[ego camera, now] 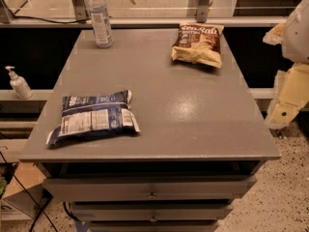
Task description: Knock blue plastic bottle over
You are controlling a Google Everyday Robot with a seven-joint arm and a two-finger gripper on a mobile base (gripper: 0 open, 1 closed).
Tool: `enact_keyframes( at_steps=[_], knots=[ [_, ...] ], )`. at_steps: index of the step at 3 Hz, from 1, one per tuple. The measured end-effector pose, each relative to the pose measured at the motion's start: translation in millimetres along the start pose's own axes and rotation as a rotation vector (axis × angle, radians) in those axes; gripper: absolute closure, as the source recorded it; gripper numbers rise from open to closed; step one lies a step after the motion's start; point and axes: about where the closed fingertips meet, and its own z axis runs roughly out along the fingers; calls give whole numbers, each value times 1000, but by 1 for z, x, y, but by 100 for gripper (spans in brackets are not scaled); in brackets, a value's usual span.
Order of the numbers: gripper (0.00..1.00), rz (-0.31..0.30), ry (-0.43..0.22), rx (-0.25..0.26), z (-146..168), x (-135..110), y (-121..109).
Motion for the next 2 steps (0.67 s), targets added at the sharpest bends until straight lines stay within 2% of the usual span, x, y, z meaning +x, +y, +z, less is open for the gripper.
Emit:
enact_keyframes(
  at_steps=[1,2],
  knots=[
    [0,0,0,0,0,0,0],
    [0,-25,-100,9,-5,-19,-8]
  ],
)
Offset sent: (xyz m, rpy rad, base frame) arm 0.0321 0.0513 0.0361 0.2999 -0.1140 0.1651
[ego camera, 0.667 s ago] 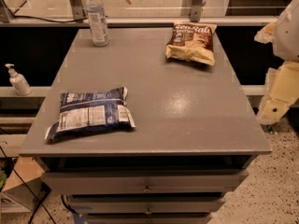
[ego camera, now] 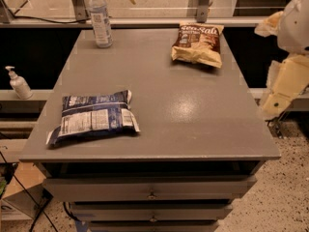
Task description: Knock blue plastic bottle over
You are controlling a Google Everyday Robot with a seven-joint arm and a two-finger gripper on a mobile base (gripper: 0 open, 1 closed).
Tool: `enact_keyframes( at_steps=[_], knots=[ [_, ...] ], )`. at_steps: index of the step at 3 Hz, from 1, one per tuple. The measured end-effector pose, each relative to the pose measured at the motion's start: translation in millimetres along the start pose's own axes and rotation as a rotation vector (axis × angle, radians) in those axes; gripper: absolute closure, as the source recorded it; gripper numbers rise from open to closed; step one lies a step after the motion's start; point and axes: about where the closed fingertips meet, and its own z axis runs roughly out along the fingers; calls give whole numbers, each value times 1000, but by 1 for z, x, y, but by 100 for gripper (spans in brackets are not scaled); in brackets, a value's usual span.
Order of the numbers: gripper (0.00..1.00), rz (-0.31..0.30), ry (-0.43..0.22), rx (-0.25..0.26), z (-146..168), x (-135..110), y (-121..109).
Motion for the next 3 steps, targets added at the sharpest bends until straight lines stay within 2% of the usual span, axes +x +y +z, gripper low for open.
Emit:
enact_keyframes(
  at_steps=[1,2,3],
  knots=[
    [0,-54,-199,19,-5,-44,-18],
    [0,-61,-249,11,-9,-58,-16],
    [0,-12,-277,4,-4,-58,-22]
  ],
)
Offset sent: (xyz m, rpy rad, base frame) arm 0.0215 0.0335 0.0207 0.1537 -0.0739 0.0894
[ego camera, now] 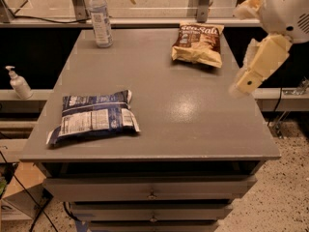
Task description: Knock blue plastic bottle over
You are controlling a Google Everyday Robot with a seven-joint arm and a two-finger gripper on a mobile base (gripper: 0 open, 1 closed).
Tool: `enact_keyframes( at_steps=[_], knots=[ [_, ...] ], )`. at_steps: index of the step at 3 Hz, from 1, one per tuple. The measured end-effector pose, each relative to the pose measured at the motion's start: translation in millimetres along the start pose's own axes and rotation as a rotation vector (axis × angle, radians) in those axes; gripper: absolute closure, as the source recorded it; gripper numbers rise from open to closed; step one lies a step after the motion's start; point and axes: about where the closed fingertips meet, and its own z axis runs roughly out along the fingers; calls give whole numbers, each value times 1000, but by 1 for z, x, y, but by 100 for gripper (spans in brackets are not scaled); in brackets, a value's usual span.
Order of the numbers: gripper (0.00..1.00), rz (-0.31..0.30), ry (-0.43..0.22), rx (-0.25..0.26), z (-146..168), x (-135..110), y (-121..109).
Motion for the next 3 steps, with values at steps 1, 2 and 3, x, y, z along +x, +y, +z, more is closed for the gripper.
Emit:
enact_keyframes(
  at_steps=[1,2,3],
  knots=[
    [0,9,-138,-42,30,-43,-11],
    [0,-21,-277,-74,60,-96,-27],
    [0,-27,-370,-102,92,-137,-42]
  ],
)
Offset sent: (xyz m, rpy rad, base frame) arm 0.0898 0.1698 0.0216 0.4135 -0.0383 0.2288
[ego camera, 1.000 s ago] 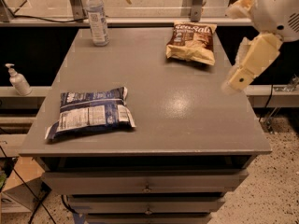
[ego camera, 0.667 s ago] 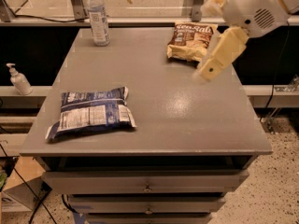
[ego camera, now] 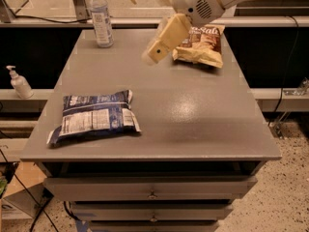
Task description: Knock blue plastic bottle over
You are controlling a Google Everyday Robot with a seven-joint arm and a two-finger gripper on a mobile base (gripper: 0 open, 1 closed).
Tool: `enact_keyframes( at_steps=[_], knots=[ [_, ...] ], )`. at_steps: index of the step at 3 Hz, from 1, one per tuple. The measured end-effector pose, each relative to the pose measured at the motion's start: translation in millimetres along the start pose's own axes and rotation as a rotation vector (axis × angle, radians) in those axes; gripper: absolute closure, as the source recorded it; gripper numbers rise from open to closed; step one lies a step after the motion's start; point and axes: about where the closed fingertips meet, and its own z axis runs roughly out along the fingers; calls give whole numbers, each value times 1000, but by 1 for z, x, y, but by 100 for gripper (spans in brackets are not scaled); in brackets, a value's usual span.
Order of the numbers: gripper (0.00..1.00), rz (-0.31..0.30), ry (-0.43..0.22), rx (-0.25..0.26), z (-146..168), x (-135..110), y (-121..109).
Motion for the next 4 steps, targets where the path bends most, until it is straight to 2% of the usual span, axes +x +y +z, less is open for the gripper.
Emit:
enact_keyframes(
  at_steps=[1,2,3,4],
  knots=[
    [0,1,-52,-8,36,-19,-24],
    [0,-2,-58,-13,41,-22,-26],
    [0,28,-87,5,48,-20,-26],
    [0,36,-158,36,69,-28,-49]
  ],
)
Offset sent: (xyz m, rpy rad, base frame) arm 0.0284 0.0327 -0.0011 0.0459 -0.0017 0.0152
